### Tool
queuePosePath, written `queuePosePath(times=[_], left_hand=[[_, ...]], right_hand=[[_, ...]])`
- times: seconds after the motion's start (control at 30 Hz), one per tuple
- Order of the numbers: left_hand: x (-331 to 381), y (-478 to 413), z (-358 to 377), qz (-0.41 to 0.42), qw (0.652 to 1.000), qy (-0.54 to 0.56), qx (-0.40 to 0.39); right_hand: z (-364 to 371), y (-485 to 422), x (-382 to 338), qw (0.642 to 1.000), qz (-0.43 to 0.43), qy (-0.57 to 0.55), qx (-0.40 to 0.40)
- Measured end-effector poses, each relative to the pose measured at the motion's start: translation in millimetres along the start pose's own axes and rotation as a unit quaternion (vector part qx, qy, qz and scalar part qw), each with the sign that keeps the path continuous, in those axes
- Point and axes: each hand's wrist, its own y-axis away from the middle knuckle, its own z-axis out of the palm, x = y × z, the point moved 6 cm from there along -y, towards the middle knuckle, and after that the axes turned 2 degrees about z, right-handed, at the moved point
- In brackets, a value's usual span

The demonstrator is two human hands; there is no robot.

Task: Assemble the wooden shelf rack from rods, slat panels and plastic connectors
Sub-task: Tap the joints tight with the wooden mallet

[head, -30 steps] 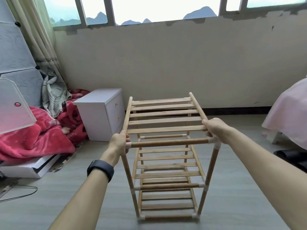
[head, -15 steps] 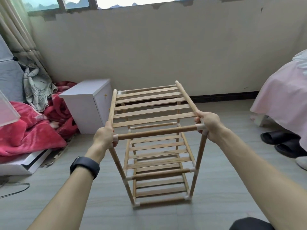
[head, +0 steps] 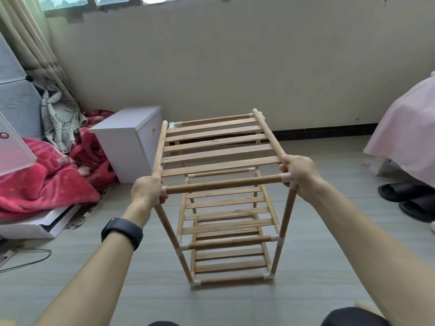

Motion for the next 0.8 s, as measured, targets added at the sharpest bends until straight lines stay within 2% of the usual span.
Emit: queuePosePath(times=[0.07, 0.23, 0.37, 0.5, 0.63, 0.8], left_hand=[[-2, -3, 0, -0.017, 0.999, 0.026, -0.022], [-2, -13, 8, -0.059, 0.974, 0.16, -0.152], [-3, -15, 8, -0.039, 0.966, 0.206, -0.148], [-4, -17, 8, -0.006, 0.966, 0.199, -0.165], [-5, -16, 10, -0.008, 0.959, 0.201, -0.199], [-3, -19, 11, -0.014, 0.965, 0.174, -0.193]], right_hand=[[2, 3, 0, 1.0, -0.005, -0.02, -0.003], [8, 9, -6, 0.996, -0.037, -0.063, -0.052], [7, 8, -3, 0.994, -0.03, -0.087, -0.06], [7, 8, -3, 0.996, -0.05, -0.066, -0.032], [8, 9, -4, 0.994, -0.071, -0.081, -0.027], [8, 8, -5, 0.995, -0.057, -0.076, -0.022]])
